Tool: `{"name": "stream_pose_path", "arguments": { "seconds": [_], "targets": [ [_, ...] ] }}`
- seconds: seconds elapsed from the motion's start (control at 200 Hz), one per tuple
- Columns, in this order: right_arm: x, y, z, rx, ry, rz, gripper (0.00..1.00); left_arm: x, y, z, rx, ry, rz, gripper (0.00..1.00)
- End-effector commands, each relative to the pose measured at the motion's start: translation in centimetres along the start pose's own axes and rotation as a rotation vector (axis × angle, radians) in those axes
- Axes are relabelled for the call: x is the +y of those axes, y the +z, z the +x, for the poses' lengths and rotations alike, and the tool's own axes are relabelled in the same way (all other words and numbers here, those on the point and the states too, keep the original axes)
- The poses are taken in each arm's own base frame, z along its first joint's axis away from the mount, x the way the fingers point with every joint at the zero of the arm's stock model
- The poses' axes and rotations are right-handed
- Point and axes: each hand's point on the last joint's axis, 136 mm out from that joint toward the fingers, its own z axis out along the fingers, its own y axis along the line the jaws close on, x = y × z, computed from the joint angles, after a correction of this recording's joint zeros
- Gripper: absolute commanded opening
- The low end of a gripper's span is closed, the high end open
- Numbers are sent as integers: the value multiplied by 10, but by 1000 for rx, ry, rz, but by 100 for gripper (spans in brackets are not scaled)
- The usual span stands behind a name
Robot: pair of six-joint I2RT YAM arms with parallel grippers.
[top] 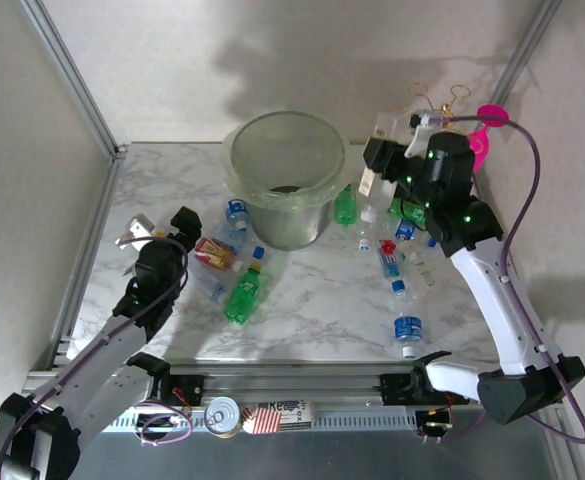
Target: Put the plastic bottles in the bin
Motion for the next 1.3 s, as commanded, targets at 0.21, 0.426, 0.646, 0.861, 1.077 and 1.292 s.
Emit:
{"name": "stream_pose_path", "arguments": {
  "seconds": [0.21, 0.426, 0.646, 0.861, 1.077, 1.292],
  "targets": [
    [72, 38, -62, -139, 3, -363, 45, -3, 0, 12, 83, 65, 22, 99],
    [100, 101, -34, -81, -22, -451, 46, 0, -3, 22, 147, 122, 12, 100],
    [108, 164, 28, 70, -53, -438, 48, 8, -7, 29, 186, 166, -8, 100],
    [110, 202, 80, 190, -104, -375, 52, 13, -10, 26, 176, 177, -28, 100],
    [109, 215, 97, 226, -104, -346, 72, 13, -9, 24, 164, 175, -33, 100],
    [115, 209, 83, 199, -109, -352, 87, 13, -10, 24, 170, 170, -36, 100]
  ]
}}
